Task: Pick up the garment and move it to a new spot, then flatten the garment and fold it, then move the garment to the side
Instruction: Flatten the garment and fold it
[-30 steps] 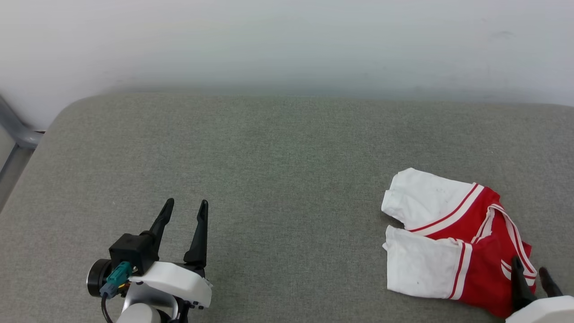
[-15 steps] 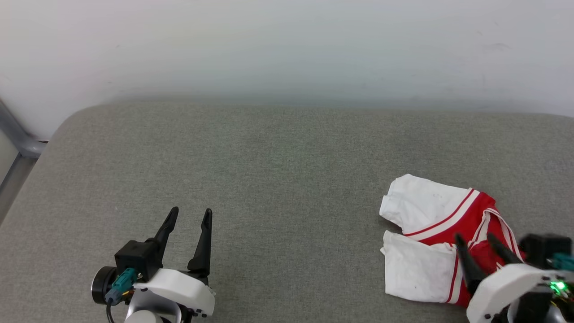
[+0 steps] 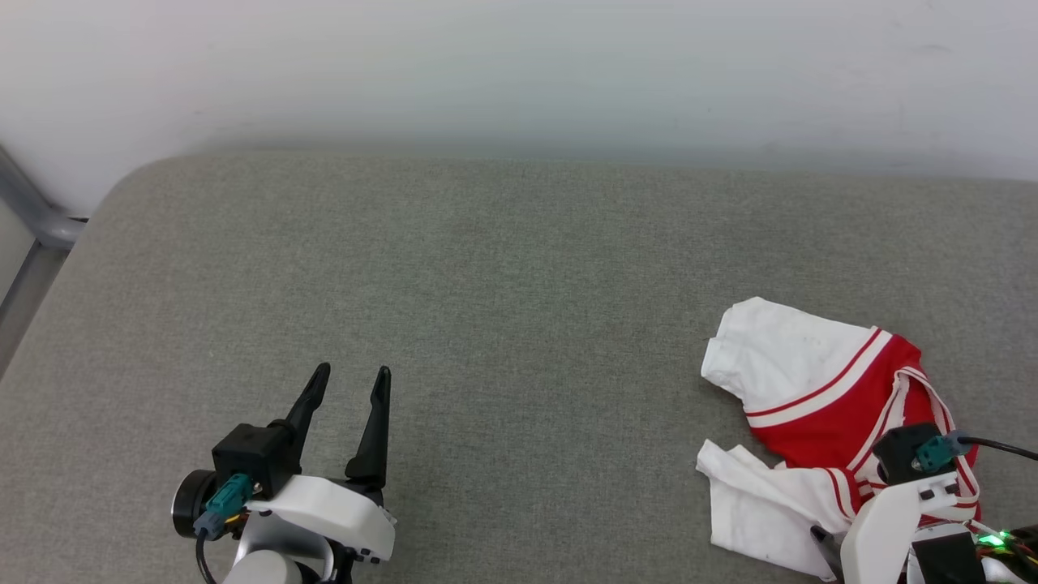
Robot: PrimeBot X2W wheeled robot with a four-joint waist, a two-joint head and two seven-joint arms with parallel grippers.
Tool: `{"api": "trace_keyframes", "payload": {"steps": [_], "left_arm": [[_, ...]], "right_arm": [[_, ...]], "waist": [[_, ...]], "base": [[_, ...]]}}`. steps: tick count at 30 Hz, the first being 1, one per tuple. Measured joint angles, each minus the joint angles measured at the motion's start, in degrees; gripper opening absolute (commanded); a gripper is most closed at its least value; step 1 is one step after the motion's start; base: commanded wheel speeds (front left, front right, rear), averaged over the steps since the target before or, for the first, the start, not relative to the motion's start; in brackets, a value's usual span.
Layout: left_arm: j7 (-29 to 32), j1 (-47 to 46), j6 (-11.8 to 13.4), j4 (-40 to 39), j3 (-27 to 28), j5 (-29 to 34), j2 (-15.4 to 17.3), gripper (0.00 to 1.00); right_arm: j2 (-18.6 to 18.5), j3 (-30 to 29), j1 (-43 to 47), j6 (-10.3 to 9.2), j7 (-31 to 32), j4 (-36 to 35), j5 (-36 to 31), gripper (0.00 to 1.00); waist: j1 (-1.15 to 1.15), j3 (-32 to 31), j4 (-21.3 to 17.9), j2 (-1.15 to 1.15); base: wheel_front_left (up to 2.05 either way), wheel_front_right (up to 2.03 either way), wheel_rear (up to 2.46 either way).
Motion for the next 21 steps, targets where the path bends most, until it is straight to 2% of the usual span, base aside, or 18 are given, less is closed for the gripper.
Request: {"api": "trace_keyframes", "payload": {"steps": [1, 2, 4, 11, 12, 13, 16, 19, 21], "left_arm": [[0.0, -0.1, -0.1, 0.1, 0.0, 0.0, -0.1, 1.00], [0.0, -0.1, -0.1, 0.1, 0.0, 0.0, -0.1, 1.00], [0.0, -0.2, -0.2, 0.2, 0.1, -0.1, -0.1, 1.00], [0.0, -1.2, -0.5, 0.5, 0.5, -0.1, 0.1, 1.00], [0.0, -1.2, -0.5, 0.5, 0.5, -0.1, 0.1, 1.00], [0.0, -1.5, -0.5, 0.6, 0.4, 0.0, 0.1, 1.00], [0.0, -2.3, -0.7, 0.8, 0.3, 0.1, 0.1, 1.00], [0.0, -2.7, -0.8, 0.9, 0.1, 0.2, 0.1, 1.00], [0.0, -3.5, -1.4, 1.2, -0.5, 0.4, 0.1, 1.00]], "right_arm": [[0.1, 0.0, 0.0, 0.00, 0.7, 0.3, 0.2, 0.19], [0.4, -0.3, 0.0, 0.00, 0.8, 0.5, 0.7, 0.00], [1.1, -0.6, -0.2, 0.00, 0.0, 0.6, 1.0, 0.00], [5.7, -0.4, -5.1, -0.01, -10.4, 1.7, 2.0, 0.00], [5.7, -0.4, -5.1, -0.01, -10.4, 1.7, 2.0, 0.00], [7.0, 0.2, -7.5, 0.00, -14.3, 2.9, 2.7, 0.00], [8.1, 1.8, -11.3, 0.00, -19.5, 5.8, 4.9, 0.00], [8.3, 4.0, -13.9, -0.01, -23.1, 8.1, 7.3, 0.00], [8.4, 12.8, -20.2, -0.01, -33.9, 13.9, 16.9, 0.00]], "waist": [[0.00, 0.3, 0.2, 0.00], [0.00, 0.5, 0.3, 0.00], [0.00, 0.9, 0.6, 0.00], [0.00, 1.7, 0.6, 0.00], [0.00, 1.7, 0.6, 0.00], [0.00, 1.8, 0.6, 0.00], [0.00, 2.1, 0.7, 0.00], [0.00, 2.3, 1.0, 0.00], [0.00, 2.8, 2.1, 0.00]], "base": [[0.00, 0.00, 0.00], [0.00, 0.00, 0.00], [0.00, 0.00, 0.00], [0.00, 0.00, 0.00], [0.00, 0.00, 0.00], [0.00, 0.00, 0.00], [0.00, 0.00, 0.00], [0.00, 0.00, 0.00], [0.00, 0.00, 0.00]]}}
